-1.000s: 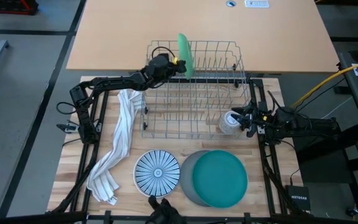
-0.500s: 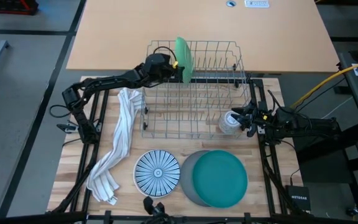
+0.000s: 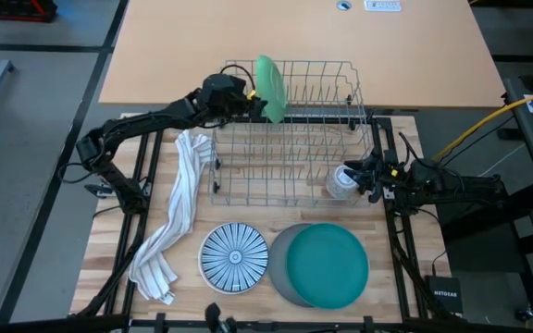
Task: Sort dishes
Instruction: Put the blue plate into the dish rack
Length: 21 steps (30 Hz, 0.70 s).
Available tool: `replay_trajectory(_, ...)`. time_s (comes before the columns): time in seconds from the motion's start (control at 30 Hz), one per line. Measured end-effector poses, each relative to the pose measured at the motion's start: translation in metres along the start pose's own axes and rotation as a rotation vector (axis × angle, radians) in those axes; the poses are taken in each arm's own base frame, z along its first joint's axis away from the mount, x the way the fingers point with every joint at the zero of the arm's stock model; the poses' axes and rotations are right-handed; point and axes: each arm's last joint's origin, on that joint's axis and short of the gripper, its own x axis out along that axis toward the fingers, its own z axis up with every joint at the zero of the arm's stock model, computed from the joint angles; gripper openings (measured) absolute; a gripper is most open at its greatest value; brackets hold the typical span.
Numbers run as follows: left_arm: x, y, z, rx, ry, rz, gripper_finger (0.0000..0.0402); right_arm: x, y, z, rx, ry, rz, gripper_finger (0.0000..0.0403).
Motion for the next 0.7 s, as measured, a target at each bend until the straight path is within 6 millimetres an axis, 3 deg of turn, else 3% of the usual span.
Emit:
replay_trajectory(0.1,-0.007,-0.016,-0.006,0.014,0.085,-0.137,0.0164,0.0,0.002,-0.001,0.003,0.025,0.054,0.0166)
replay_trajectory(0.23,-0.014,-0.052,-0.025,0.1,0.195,-0.354,0.0164,0.0,0.004,-0.002,0.068,0.065,0.132,0.0166)
replay_trajectory(0.5,-0.047,-0.147,-0.09,0.472,0.283,-0.699,0.0164,-0.001,0.007,-0.004,0.231,0.153,0.249,0.0166)
replay_trajectory(0.7,-0.085,-0.2,-0.136,0.828,0.192,-0.818,0.0164,-0.001,0.007,-0.005,0.327,0.181,0.243,0.0166)
